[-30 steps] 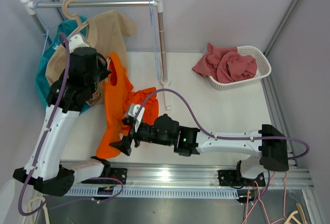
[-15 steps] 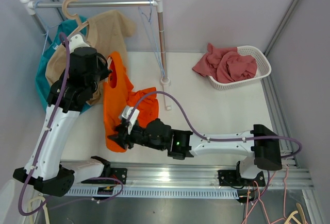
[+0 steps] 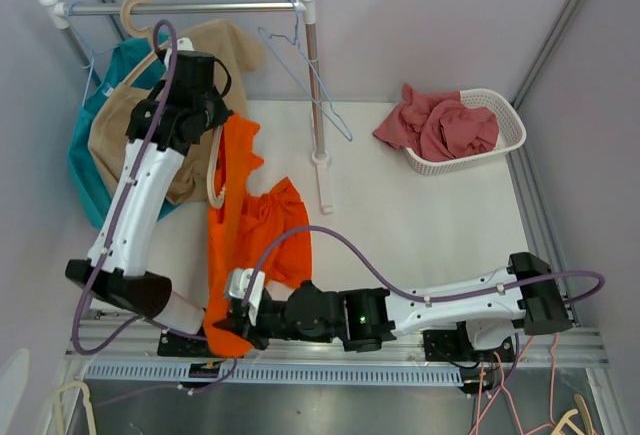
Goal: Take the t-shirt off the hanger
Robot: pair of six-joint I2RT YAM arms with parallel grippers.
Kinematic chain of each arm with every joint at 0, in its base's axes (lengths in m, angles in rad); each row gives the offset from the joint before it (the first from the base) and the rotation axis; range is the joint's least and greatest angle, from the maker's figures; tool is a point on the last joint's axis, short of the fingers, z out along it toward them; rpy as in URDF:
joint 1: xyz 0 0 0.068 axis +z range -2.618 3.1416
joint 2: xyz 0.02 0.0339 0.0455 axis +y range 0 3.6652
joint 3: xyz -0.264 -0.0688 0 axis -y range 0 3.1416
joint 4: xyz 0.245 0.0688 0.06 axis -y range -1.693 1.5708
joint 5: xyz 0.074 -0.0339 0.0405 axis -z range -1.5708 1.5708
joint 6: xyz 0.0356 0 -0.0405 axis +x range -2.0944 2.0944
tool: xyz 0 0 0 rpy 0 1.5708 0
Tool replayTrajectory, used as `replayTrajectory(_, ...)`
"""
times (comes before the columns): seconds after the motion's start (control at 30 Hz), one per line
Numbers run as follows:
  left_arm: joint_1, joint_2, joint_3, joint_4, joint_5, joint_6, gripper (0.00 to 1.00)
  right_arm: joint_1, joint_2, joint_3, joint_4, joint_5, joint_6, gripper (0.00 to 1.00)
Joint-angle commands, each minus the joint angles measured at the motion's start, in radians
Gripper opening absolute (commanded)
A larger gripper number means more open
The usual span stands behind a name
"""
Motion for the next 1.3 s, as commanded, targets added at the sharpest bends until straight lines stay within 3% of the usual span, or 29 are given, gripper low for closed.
replayTrajectory(0.0, 0.044, 0.078, 0.115, 0.021, 0.043, 0.008, 0.0, 0.064, -0.011, 0.033, -0.101, -0.222, 0.054, 0.0)
replayTrajectory(0.17, 0.045, 0.142, 0.246, -0.044, 0.072, 0.028, 0.01, 0.056, 0.115, 0.053, -0.182, -0.283, 0.107, 0.0)
replayTrajectory(0.3, 0.039, 0.066, 0.206, -0.048, 0.174, 0.046, 0.01, 0.026, 0.135, 0.044, -0.225, -0.077, 0.153, 0.0)
replayTrajectory(0.47, 0.012, -0.288, -0.085, 0.005, 0.346, 0.091, 0.0, -0.149, -0.038, -0.068, -0.203, 0.035, 0.248, 0.0)
replayTrajectory(0.63, 0.01, -0.555, -0.241, -0.042, 0.429, 0.147, 0.01, -0.362, -0.115, -0.121, -0.364, 0.195, 0.346, 0.0)
replayTrajectory(0.73, 0.01, -0.734, -0.341, -0.03, 0.471, 0.169, 0.01, -0.521, -0.147, -0.177, -0.459, 0.178, 0.439, 0.0)
replayTrajectory(0.87, 0.01, -0.873, -0.38, -0.068, 0.468, 0.174, 0.01, -0.721, -0.265, -0.32, -0.476, 0.083, 0.524, 0.0)
replayTrajectory(1.03, 0.01, -0.974, -0.41, -0.073, 0.384, 0.168, 0.01, -0.762, -0.55, -0.391, -0.574, 0.187, 0.519, 0.0)
replayTrajectory(1.17, 0.01, -0.961, -0.487, -0.042, 0.278, 0.169, 0.01, -0.765, -0.737, -0.32, -0.605, 0.399, 0.443, 0.0)
replayTrajectory(1.27, 0.01, -0.904, -0.548, 0.04, 0.265, 0.158, 0.01, -0.833, -0.677, -0.133, -0.575, 0.447, 0.302, 0.0)
